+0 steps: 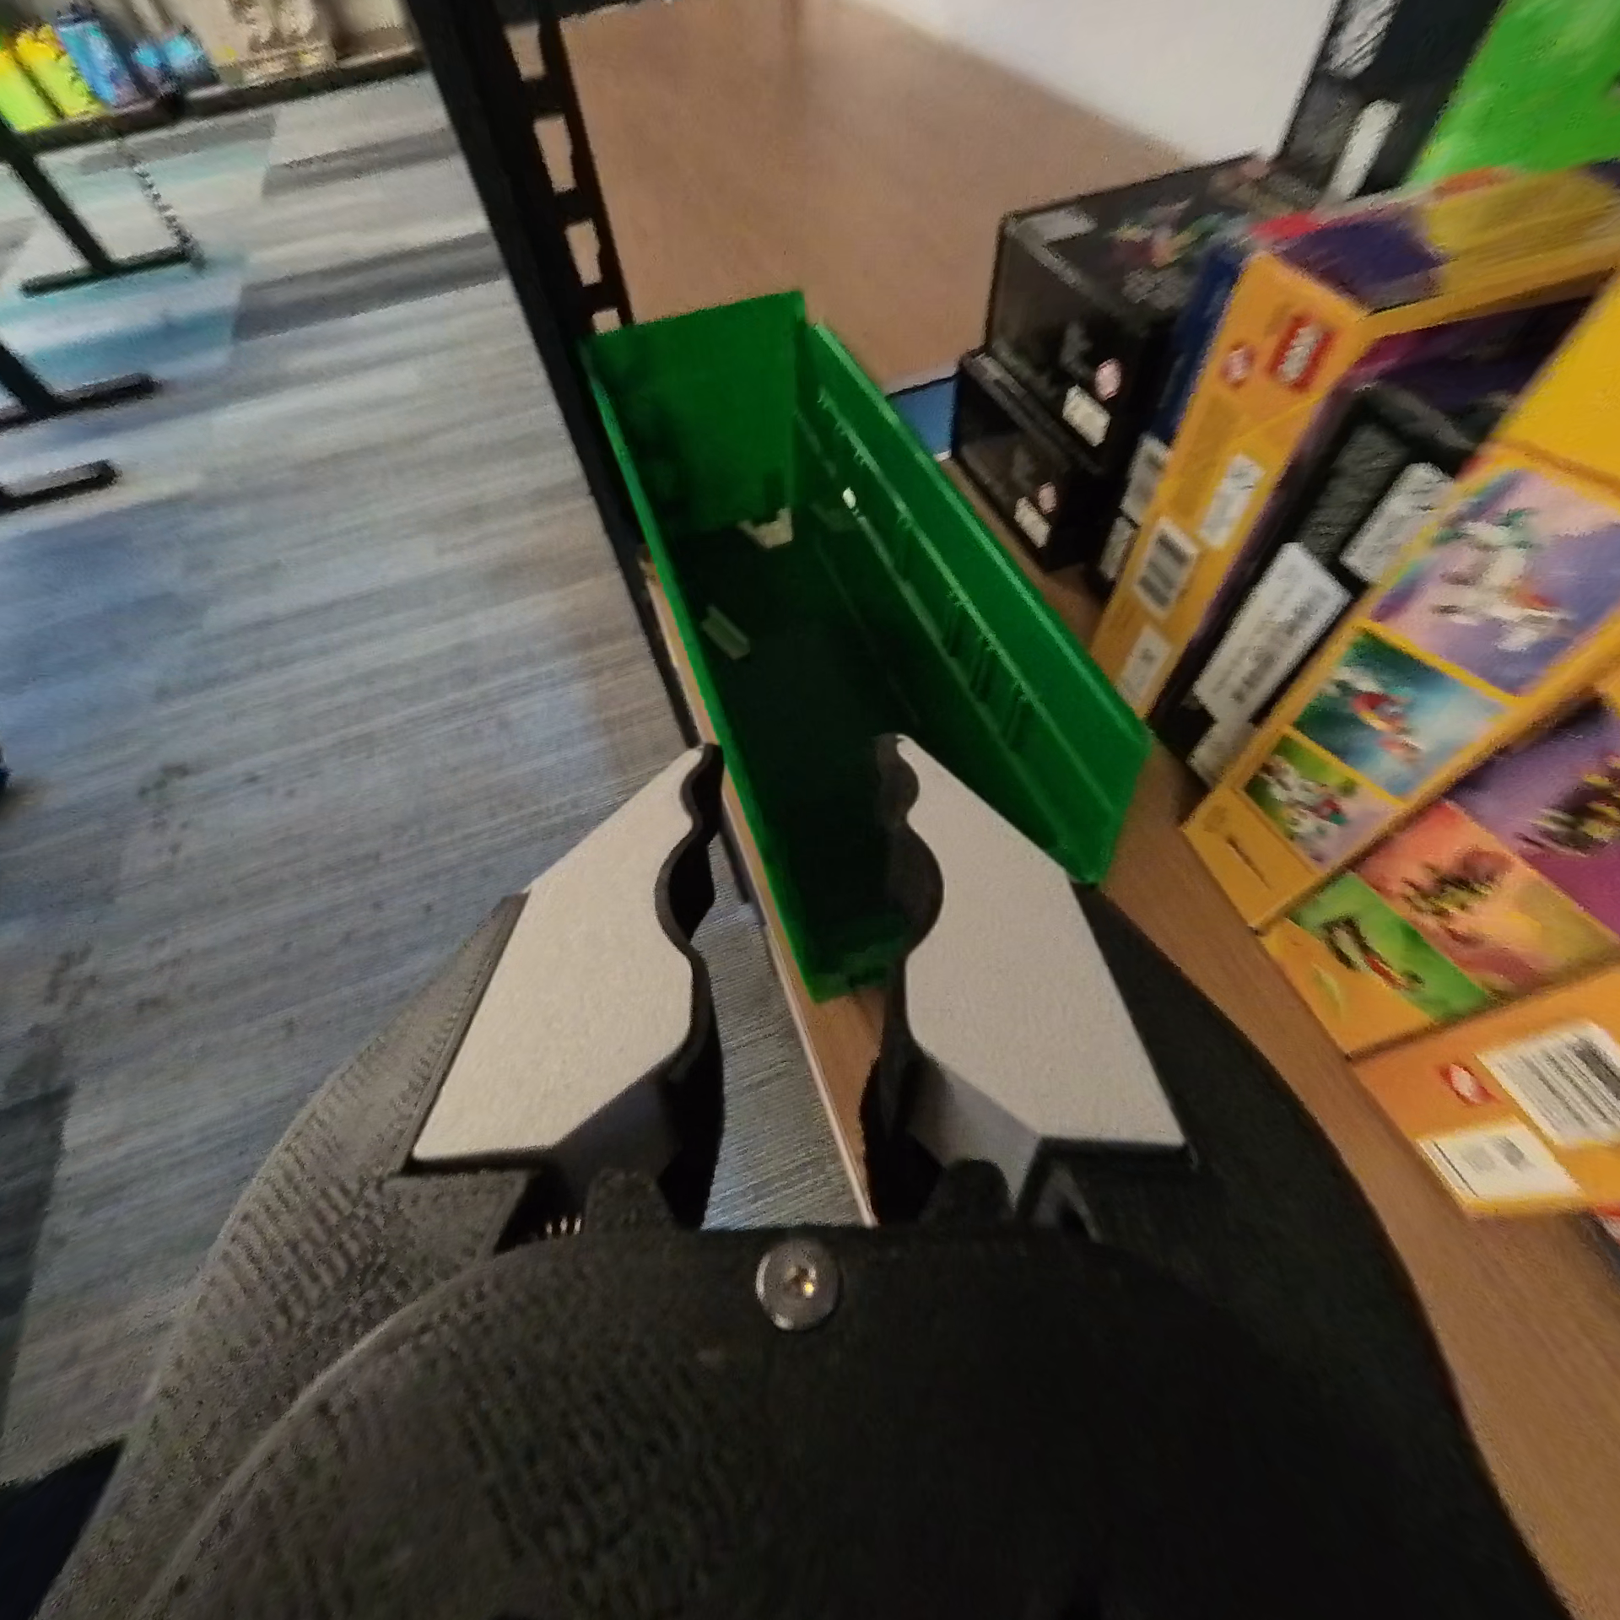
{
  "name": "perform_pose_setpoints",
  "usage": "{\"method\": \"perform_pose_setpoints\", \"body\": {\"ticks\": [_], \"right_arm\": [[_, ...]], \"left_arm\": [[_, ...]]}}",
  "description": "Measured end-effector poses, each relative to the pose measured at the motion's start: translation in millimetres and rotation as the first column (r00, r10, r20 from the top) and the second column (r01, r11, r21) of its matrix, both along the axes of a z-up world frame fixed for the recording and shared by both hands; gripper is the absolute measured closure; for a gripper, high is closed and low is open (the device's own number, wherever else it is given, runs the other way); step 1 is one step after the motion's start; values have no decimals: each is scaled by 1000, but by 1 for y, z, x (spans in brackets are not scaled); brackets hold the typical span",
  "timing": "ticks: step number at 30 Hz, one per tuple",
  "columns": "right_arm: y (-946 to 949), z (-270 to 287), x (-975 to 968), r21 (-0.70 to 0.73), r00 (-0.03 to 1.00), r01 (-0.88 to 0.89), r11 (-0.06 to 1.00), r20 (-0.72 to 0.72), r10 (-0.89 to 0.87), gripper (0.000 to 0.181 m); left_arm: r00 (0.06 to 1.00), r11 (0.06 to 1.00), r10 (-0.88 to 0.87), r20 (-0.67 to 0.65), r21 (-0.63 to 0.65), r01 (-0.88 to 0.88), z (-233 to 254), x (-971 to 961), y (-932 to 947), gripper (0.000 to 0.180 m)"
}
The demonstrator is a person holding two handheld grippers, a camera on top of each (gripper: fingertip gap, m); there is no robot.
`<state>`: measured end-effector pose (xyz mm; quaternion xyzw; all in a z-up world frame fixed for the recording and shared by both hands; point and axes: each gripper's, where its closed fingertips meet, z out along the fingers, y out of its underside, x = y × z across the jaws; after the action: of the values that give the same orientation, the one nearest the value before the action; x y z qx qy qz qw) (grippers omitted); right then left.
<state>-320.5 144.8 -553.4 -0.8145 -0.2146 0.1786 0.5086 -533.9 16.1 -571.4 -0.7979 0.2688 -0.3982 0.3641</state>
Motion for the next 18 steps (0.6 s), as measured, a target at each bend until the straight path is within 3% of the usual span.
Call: {"method": "perform_pose_setpoints", "body": {"ticks": [4, 8, 11, 14, 18], "right_arm": [[-54, 16, 30, 49, 978, 114, 992, 173, -120, 144], [-149, 57, 43, 41, 950, 209, 977, 230, -213, 146], [-217, 129, 79, 192, 848, 397, 898, 298, -438, 181], [-267, 221, 110, 369, 731, 465, 805, 353, -584, 181], [-319, 324, 141, 479, 597, 565, 672, 324, -734, 180]], "left_arm": [[1000, 999, 18, -13, 35, -18, 20, -19, -2, 128], [996, 991, 65, -63, 118, -58, 59, -67, -5, 130], [990, 980, 100, -104, 184, -80, 101, -107, -4, 131], [965, 967, 155, -210, 231, -105, 136, -148, -1, 135], [967, 963, 196, -161, 217, -159, 188, -169, -3, 140]]}}
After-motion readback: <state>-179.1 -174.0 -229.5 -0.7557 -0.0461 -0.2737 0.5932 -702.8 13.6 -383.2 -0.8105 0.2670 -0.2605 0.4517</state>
